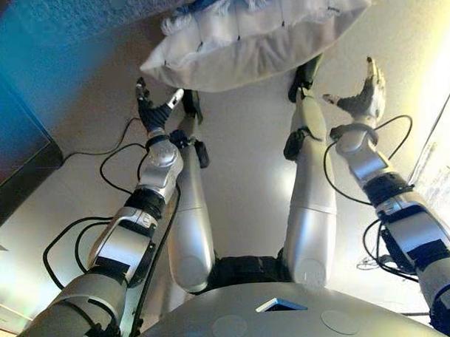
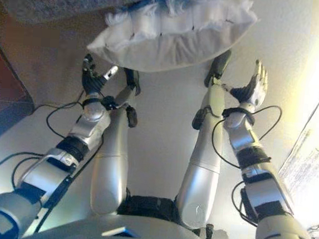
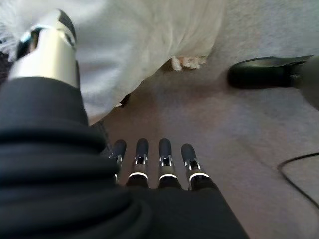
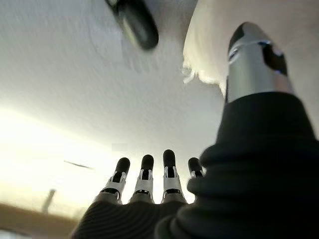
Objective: Pick up the cushion and take it to the sofa
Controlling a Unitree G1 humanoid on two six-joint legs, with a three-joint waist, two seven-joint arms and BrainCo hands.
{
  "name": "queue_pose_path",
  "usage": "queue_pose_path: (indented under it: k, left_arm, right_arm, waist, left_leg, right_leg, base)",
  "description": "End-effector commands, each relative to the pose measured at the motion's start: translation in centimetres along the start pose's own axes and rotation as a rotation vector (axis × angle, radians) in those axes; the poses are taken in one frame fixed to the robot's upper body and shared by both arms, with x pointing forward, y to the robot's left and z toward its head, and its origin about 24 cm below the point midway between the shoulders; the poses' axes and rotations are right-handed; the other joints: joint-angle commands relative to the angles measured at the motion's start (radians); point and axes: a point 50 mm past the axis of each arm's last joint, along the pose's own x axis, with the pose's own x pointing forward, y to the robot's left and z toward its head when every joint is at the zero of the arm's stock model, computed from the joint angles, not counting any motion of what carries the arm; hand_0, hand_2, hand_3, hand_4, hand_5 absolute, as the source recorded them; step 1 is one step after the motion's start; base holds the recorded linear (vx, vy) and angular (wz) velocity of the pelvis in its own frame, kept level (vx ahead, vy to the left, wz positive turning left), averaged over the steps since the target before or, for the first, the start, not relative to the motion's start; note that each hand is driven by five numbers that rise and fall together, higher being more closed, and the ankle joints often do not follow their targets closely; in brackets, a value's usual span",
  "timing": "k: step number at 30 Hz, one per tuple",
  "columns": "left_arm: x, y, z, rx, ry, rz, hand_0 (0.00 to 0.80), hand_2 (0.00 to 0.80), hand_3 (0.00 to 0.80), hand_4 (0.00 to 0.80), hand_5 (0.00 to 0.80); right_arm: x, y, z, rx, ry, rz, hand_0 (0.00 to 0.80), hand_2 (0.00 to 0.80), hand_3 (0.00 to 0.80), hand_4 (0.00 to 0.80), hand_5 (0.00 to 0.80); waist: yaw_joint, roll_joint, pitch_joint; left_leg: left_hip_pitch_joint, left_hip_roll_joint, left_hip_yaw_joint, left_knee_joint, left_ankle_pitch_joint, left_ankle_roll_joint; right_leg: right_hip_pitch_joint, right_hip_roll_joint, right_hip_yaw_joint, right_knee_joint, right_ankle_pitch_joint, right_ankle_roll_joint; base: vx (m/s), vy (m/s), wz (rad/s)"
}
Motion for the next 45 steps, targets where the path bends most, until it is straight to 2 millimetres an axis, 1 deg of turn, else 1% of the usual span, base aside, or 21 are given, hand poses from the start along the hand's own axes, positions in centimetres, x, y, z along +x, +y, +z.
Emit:
queue_pose_path:
  k: [1, 7, 13, 16, 17, 21, 22, 24, 25, 26, 27, 28, 29, 30, 32, 33, 34, 35, 38, 41, 45]
  left_arm:
    - [0.7, 2.3, 1.9, 0.0, -0.143, 0.095, 0.0, 0.0, 0.0, 0.0, 0.0]
    - [3.1, 2.5, 7.5, -0.02, -0.36, 0.139, 0.0, 0.0, 0.0, 0.0, 0.0]
    - [5.1, 1.5, 12.4, -0.074, -0.426, 0.053, 0.0, 0.0, 0.0, 0.0, 0.0]
    - [5.5, 0.5, 14.2, -0.098, -0.442, -0.012, 0.0, 0.0, 0.0, 0.0, 0.0]
    - [5.5, 0.4, 14.4, -0.103, -0.444, -0.025, 0.0, 0.0, 0.0, 0.0, 0.0]
    - [5.4, -1.5, 16.6, -0.164, -0.476, -0.152, 0.0, 0.0, 0.0, 0.0, 0.0]
    - [1.0, -2.3, 20.3, -0.157, -1.085, -0.255, 0.0, 0.0, 0.0, 0.0, 0.0]
    - [1.3, -3.1, 22.5, -0.139, -1.09, -0.289, 0.0, 0.0, 0.0, 0.0, 0.0]
    - [1.0, -4.5, 24.5, -0.13, -1.092, -0.403, 0.0, 0.0, 0.0, 0.0, 0.0]
    - [3.6, -5.5, 23.2, -0.179, -0.707, -0.417, 0.0, 0.0, 0.0, 0.0, 0.0]
    - [3.3, -6.3, 22.9, -0.167, -0.71, -0.481, 0.066, 0.066, 0.066, 0.066, 0.066]
    - [3.2, -7.8, 21.6, -0.226, -0.571, -0.575, 0.364, 0.364, 0.364, 0.364, 0.364]
    - [2.8, -8.2, 20.9, -0.22, -0.575, -0.604, 0.48, 0.48, 0.48, 0.48, 0.48]
    - [2.9, -9.2, 18.4, -0.09, -0.484, -0.532, 0.772, 0.772, 0.772, 0.772, 0.772]
    - [2.0, -9.7, 16.6, -0.14, -0.465, -0.573, 0.8, 0.8, 0.8, 0.8, 0.8]
    - [1.5, -9.9, 16.1, -0.172, -0.45, -0.598, 0.8, 0.8, 0.8, 0.8, 0.8]
    - [1.0, -10.1, 15.8, -0.213, -0.444, -0.638, 0.8, 0.8, 0.8, 0.8, 0.8]
    - [0.7, -10.2, 15.6, -0.227, -0.439, -0.641, 0.8, 0.8, 0.8, 0.8, 0.8]
    - [-0.7, -10.5, 15.6, -0.393, -0.422, -0.738, 0.8, 0.8, 0.8, 0.8, 0.8]
    - [-1.1, -10.2, 15.1, -0.436, -0.414, -0.729, 0.8, 0.8, 0.8, 0.8, 0.8]
    - [-2.0, -8.4, 13.4, -0.462, -0.46, -0.584, 0.8, 0.8, 0.8, 0.8, 0.8]
  right_arm:
    - [0.4, -2.6, 0.0, 0.039, -0.079, -0.155, 0.0, 0.0, 0.0, 0.0, 0.0]
    - [3.2, -5.0, 3.2, 0.222, -0.16, -0.227, 0.0, 0.0, 0.0, 0.0, 0.0]
    - [5.4, -6.4, 9.5, 0.367, -0.371, -0.074, 0.0, 0.0, 0.0, 0.0, 0.0]
    - [5.7, -6.6, 12.8, 0.429, -0.488, 0.018, 0.0, 0.0, 0.0, 0.0, 0.0]
    - [5.7, -6.7, 13.2, 0.431, -0.51, 0.026, 0.0, 0.0, 0.0, 0.0, 0.0]
    - [5.0, -6.6, 17.7, 0.519, -0.675, 0.212, 0.0, 0.0, 0.0, 0.0, 0.0]
    - [4.7, -6.4, 18.7, 0.543, -0.71, 0.276, 0.0, 0.0, 0.0, 0.0, 0.0]
    - [4.3, -5.8, 19.8, 0.553, -0.752, 0.356, 0.0, 0.0, 0.0, 0.0, 0.0]
    - [4.1, -5.4, 21.1, 0.584, -0.783, 0.446, 0.0, 0.0, 0.0, 0.0, 0.0]
    - [3.7, -5.3, 22.0, 0.616, -0.799, 0.481, 0.0, 0.0, 0.0, 0.0, 0.0]
    - [3.4, -5.0, 22.6, 0.646, -0.809, 0.513, 0.0, 0.0, 0.0, 0.0, 0.0]
    - [2.8, -4.6, 23.7, 0.671, -0.826, 0.559, 0.0, 0.0, 0.0, 0.0, 0.0]
    - [2.4, -4.3, 23.9, 0.683, -0.833, 0.583, 0.0, 0.0, 0.0, 0.0, 0.0]
    - [1.9, -3.9, 24.6, 0.715, -0.853, 0.647, 0.0, 0.0, 0.0, 0.0, 0.0]
    - [0.8, -3.3, 25.1, 0.779, -0.866, 0.778, 0.0, 0.0, 0.0, 0.0, 0.0]
    - [0.3, -3.2, 25.4, 0.799, -0.881, 0.829, 0.267, 0.267, 0.267, 0.267, 0.267]
    - [-0.1, -3.3, 25.7, 0.817, -0.893, 0.867, 0.693, 0.693, 0.693, 0.693, 0.693]
    - [-0.3, -3.4, 25.9, 0.831, -0.898, 0.887, 0.8, 0.8, 0.8, 0.8, 0.8]
    - [-0.9, -3.9, 26.2, 0.903, -0.919, 0.956, 0.8, 0.8, 0.8, 0.8, 0.8]
    - [-1.0, -3.8, 25.7, 0.918, -0.926, 0.952, 0.8, 0.8, 0.8, 0.8, 0.8]
    - [-1.2, -3.3, 23.0, 0.972, -0.873, 0.881, 0.8, 0.8, 0.8, 0.8, 0.8]
  waist:
    - [-0.001, -0.012, -0.005]
    - [0.007, -0.029, -0.005]
    - [0.018, -0.034, -0.005]
    - [0.022, -0.034, -0.005]
    - [0.023, -0.034, -0.005]
    - [0.027, -0.024, -0.005]
    - [0.028, -0.023, -0.005]
    - [0.024, -0.019, -0.005]
    - [0.027, -0.015, -0.005]
    - [0.028, -0.014, -0.005]
    - [0.026, -0.017, -0.005]
    - [0.026, -0.017, -0.005]
    - [0.026, -0.019, -0.005]
    - [0.026, -0.023, -0.005]
    - [0.029, -0.026, -0.005]
    - [0.031, -0.027, -0.005]
    - [0.033, -0.026, -0.005]
    - [0.033, -0.025, -0.005]
    - [0.034, -0.022, -0.005]
    - [0.034, -0.02, -0.005]
    - [0.033, -0.022, -0.005]
  left_leg:
    - [-0.184, 0.0, -0.046, -0.034, 0.121, 0.038]
    - [-0.285, 0.001, -0.073, 0.007, 0.114, 0.03]
    - [-0.345, -0.002, -0.088, 0.023, 0.123, 0.019]
    - [-0.362, -0.006, -0.091, 0.015, 0.13, 0.014]
    - [-0.364, -0.006, -0.091, 0.013, 0.131, 0.013]
    - [-0.393, -0.012, -0.092, -0.003, 0.136, 0.008]
    - [-0.394, -0.015, -0.091, -0.005, 0.13, 0.007]
    - [-0.394, -0.013, -0.09, -0.023, 0.14, 0.003]
    - [-0.394, -0.015, -0.085, -0.022, 0.134, -0.001]
    - [-0.394, -0.019, -0.087, -0.02, 0.131, -0.002]
    - [-0.394, -0.023, -0.087, -0.024, 0.137, 0.0]
    - [-0.394, -0.031, -0.095, -0.033, 0.137, -0.001]
    - [-0.394, -0.033, -0.097, -0.035, 0.138, 0.001]
    - [-0.394, -0.034, -0.103, -0.043, 0.141, 0.002]
    - [-0.388, -0.038, -0.109, -0.056, 0.148, 0.005]
    - [-0.387, -0.037, -0.11, -0.057, 0.149, 0.005]
    - [-0.382, -0.039, -0.11, -0.061, 0.151, 0.006]
    - [-0.379, -0.04, -0.111, -0.061, 0.152, 0.006]
    - [-0.359, -0.042, -0.113, -0.068, 0.159, 0.007]
    - [-0.315, -0.039, -0.112, -0.086, 0.166, 0.004]
    - [-0.182, -0.029, -0.095, -0.139, 0.187, 0.001]
  right_leg:
    - [-0.099, -0.032, 0.063, 0.207, -0.143, 0.08]
    - [-0.183, -0.04, 0.056, 0.241, -0.144, 0.083]
    - [-0.237, -0.048, 0.054, 0.263, -0.144, 0.09]
    - [-0.254, -0.049, 0.054, 0.259, -0.144, 0.093]
    - [-0.256, -0.05, 0.053, 0.259, -0.144, 0.093]
    - [-0.289, -0.057, 0.059, 0.244, -0.144, 0.097]
    - [-0.293, -0.058, 0.062, 0.245, -0.151, 0.099]
    - [-0.296, -0.056, 0.069, 0.24, -0.149, 0.1]
    - [-0.299, -0.062, 0.071, 0.245, -0.156, 0.1]
    - [-0.299, -0.064, 0.075, 0.244, -0.159, 0.103]
    - [-0.299, -0.066, 0.075, 0.243, -0.155, 0.106]
    - [-0.299, -0.063, 0.075, 0.223, -0.146, 0.111]
    - [-0.297, -0.063, 0.072, 0.221, -0.146, 0.111]
    - [-0.293, -0.061, 0.066, 0.211, -0.143, 0.113]
    - [-0.287, -0.063, 0.056, 0.196, -0.134, 0.12]
    - [-0.285, -0.066, 0.054, 0.196, -0.135, 0.122]
    - [-0.281, -0.066, 0.054, 0.193, -0.133, 0.124]
    - [-0.279, -0.067, 0.054, 0.192, -0.13, 0.125]
    - [-0.261, -0.072, 0.059, 0.182, -0.12, 0.129]
    - [-0.22, -0.079, 0.055, 0.152, -0.106, 0.131]
    - [-0.087, -0.086, 0.031, 0.085, -0.083, 0.131]
  base:
    - [0.004, -0.082, -0.17]
    - [-0.012, -0.068, -0.09]
    - [-0.021, -0.017, -0.06]
    - [-0.033, 0.012, -0.1]
    - [-0.035, 0.021, 0.01]
    - [-0.028, 0.049, 0.1]
    - [-0.012, 0.056, 0.11]
    - [-0.015, 0.072, 0.1]
    - [-0.019, 0.061, 0.08]
    - [-0.033, 0.005, 0.1]
    - [-0.018, -0.023, 0.12]
    - [-0.023, -0.03, 0.12]
    - [-0.033, -0.018, 0.15]
    - [-0.035, -0.013, 0.13]
    - [-0.017, -0.02, 0.1]
    - [0.004, -0.023, 0.06]
    - [0.006, -0.013, 0.05]
    - [0.006, 0.0, 0.04]
    - [-0.003, 0.015, 0.05]
    - [-0.016, 0.014, 0.06]
    - [-0.009, 0.018, 0.06]
